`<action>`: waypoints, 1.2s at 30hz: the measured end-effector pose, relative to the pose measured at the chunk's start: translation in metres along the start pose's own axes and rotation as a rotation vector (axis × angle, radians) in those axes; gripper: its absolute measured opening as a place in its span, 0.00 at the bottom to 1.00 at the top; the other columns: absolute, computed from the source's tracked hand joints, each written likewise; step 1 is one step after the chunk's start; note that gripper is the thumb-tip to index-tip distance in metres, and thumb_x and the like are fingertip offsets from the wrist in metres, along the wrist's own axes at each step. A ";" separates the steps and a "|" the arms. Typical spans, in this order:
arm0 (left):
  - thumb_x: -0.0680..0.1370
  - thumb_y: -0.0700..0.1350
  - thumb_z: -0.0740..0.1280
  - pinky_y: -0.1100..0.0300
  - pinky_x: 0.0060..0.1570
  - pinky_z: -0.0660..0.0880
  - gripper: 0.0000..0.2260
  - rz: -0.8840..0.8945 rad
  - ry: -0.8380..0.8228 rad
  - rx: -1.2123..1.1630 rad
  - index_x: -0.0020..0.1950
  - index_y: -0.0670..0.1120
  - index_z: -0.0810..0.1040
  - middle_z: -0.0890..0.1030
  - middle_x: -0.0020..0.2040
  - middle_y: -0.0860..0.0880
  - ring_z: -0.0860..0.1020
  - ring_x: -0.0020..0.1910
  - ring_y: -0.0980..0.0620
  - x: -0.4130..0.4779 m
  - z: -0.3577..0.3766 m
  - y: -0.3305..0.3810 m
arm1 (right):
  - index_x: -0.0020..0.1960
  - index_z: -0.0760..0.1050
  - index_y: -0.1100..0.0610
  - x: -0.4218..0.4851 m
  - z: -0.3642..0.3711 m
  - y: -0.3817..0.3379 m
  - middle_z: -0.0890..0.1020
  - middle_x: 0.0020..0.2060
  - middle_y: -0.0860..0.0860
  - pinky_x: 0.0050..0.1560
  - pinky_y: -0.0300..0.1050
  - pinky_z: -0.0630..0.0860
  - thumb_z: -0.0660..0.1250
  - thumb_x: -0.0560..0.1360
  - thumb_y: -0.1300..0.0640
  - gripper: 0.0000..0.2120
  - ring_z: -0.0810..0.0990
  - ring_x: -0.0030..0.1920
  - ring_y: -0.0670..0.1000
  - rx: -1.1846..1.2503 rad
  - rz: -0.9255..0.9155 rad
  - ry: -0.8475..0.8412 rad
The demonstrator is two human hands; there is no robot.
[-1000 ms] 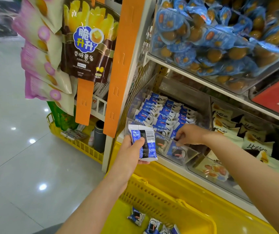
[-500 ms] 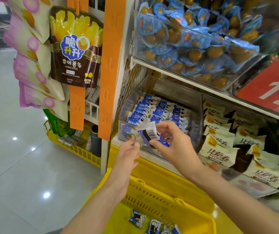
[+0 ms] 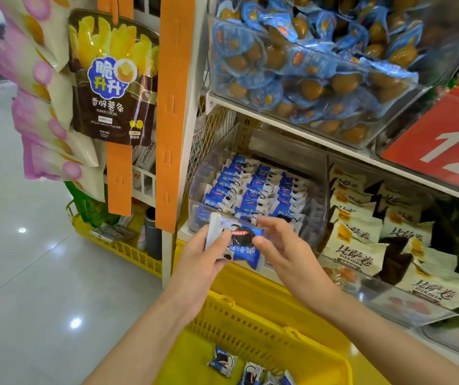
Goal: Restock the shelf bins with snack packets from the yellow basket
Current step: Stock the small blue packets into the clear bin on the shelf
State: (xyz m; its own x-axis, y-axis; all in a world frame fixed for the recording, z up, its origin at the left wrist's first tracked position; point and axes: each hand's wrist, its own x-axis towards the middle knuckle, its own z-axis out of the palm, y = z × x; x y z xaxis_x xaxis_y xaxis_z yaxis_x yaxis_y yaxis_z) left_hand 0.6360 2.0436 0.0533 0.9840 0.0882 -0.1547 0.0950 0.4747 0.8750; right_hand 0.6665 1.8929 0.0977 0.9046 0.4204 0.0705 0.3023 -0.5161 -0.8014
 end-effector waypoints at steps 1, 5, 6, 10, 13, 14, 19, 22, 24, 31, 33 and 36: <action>0.70 0.52 0.66 0.57 0.51 0.78 0.21 0.028 0.007 0.027 0.62 0.48 0.75 0.83 0.51 0.48 0.81 0.52 0.52 0.001 0.000 0.001 | 0.57 0.71 0.46 0.002 0.000 0.000 0.79 0.48 0.40 0.39 0.26 0.73 0.62 0.76 0.51 0.10 0.78 0.45 0.33 0.069 0.031 -0.032; 0.68 0.53 0.68 0.57 0.51 0.77 0.23 0.052 -0.035 0.041 0.61 0.47 0.74 0.83 0.51 0.50 0.81 0.51 0.53 0.011 0.004 0.008 | 0.52 0.76 0.54 0.013 -0.003 -0.003 0.84 0.40 0.48 0.36 0.31 0.76 0.65 0.76 0.59 0.06 0.83 0.39 0.42 0.376 0.116 0.005; 0.68 0.53 0.69 0.57 0.52 0.77 0.23 0.041 -0.066 0.063 0.61 0.47 0.74 0.83 0.52 0.51 0.81 0.52 0.54 0.015 0.005 0.010 | 0.52 0.76 0.55 0.016 -0.004 -0.002 0.85 0.42 0.50 0.38 0.33 0.78 0.65 0.75 0.59 0.06 0.84 0.42 0.45 0.479 0.157 0.024; 0.74 0.45 0.69 0.62 0.51 0.76 0.12 0.152 -0.064 0.360 0.56 0.51 0.75 0.82 0.51 0.53 0.80 0.51 0.59 0.032 0.005 0.021 | 0.49 0.74 0.54 0.028 -0.003 0.003 0.84 0.43 0.53 0.39 0.39 0.79 0.62 0.77 0.52 0.07 0.84 0.43 0.51 0.350 0.177 0.056; 0.75 0.43 0.68 0.70 0.48 0.73 0.11 0.311 -0.116 0.780 0.56 0.52 0.73 0.78 0.49 0.56 0.77 0.48 0.62 0.045 -0.006 0.034 | 0.50 0.70 0.46 0.037 -0.011 0.007 0.79 0.45 0.42 0.43 0.30 0.75 0.58 0.71 0.38 0.15 0.79 0.46 0.42 -0.019 0.027 0.098; 0.75 0.43 0.68 0.73 0.46 0.72 0.12 0.339 -0.152 0.893 0.56 0.52 0.72 0.77 0.49 0.58 0.76 0.46 0.65 0.048 -0.008 0.039 | 0.54 0.68 0.44 0.041 -0.015 0.007 0.76 0.48 0.36 0.45 0.25 0.72 0.58 0.68 0.37 0.18 0.77 0.50 0.36 -0.066 -0.015 0.095; 0.75 0.45 0.68 0.76 0.40 0.68 0.16 0.422 -0.189 1.017 0.61 0.55 0.72 0.75 0.49 0.59 0.74 0.47 0.65 0.068 -0.011 0.054 | 0.48 0.72 0.40 0.065 -0.017 0.005 0.80 0.43 0.39 0.42 0.28 0.73 0.65 0.67 0.41 0.11 0.77 0.44 0.36 -0.249 -0.132 -0.034; 0.76 0.47 0.67 0.69 0.51 0.69 0.18 0.588 -0.059 1.111 0.64 0.53 0.69 0.75 0.58 0.56 0.72 0.57 0.59 0.078 -0.012 0.057 | 0.47 0.78 0.47 0.088 -0.021 0.010 0.84 0.40 0.45 0.42 0.35 0.77 0.70 0.71 0.51 0.06 0.82 0.42 0.41 -0.107 -0.052 0.033; 0.77 0.46 0.64 0.61 0.56 0.70 0.18 0.702 0.027 1.179 0.66 0.49 0.66 0.74 0.61 0.52 0.72 0.59 0.54 0.083 -0.014 0.054 | 0.46 0.78 0.49 0.108 -0.029 0.014 0.83 0.38 0.42 0.39 0.30 0.75 0.70 0.72 0.54 0.03 0.81 0.39 0.38 -0.081 -0.019 0.131; 0.81 0.49 0.43 0.56 0.48 0.65 0.19 0.836 -0.032 1.613 0.56 0.47 0.73 0.81 0.48 0.49 0.77 0.46 0.49 0.096 -0.035 0.022 | 0.51 0.74 0.56 0.197 -0.048 0.054 0.79 0.49 0.55 0.53 0.49 0.73 0.67 0.75 0.49 0.11 0.77 0.50 0.54 -0.277 0.286 0.424; 0.80 0.50 0.41 0.55 0.47 0.64 0.24 0.865 -0.073 1.611 0.51 0.47 0.76 0.81 0.44 0.50 0.76 0.43 0.49 0.098 -0.039 0.018 | 0.49 0.75 0.59 0.224 -0.043 0.062 0.79 0.49 0.57 0.53 0.47 0.73 0.66 0.76 0.52 0.10 0.77 0.53 0.56 -0.371 0.327 0.402; 0.81 0.50 0.46 0.54 0.45 0.66 0.22 0.936 -0.105 1.591 0.47 0.46 0.79 0.80 0.41 0.49 0.75 0.41 0.49 0.104 -0.047 0.011 | 0.50 0.73 0.61 0.257 -0.035 0.069 0.79 0.53 0.60 0.59 0.53 0.73 0.64 0.77 0.53 0.11 0.77 0.56 0.58 -0.420 0.299 0.453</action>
State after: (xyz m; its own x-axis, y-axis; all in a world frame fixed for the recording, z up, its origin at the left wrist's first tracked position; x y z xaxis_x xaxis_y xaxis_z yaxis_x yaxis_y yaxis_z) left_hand 0.7327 2.0993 0.0251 0.7906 -0.2734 0.5480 -0.4468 -0.8695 0.2108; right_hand 0.9305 1.9394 0.0817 0.9761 -0.0920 0.1971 0.0281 -0.8454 -0.5334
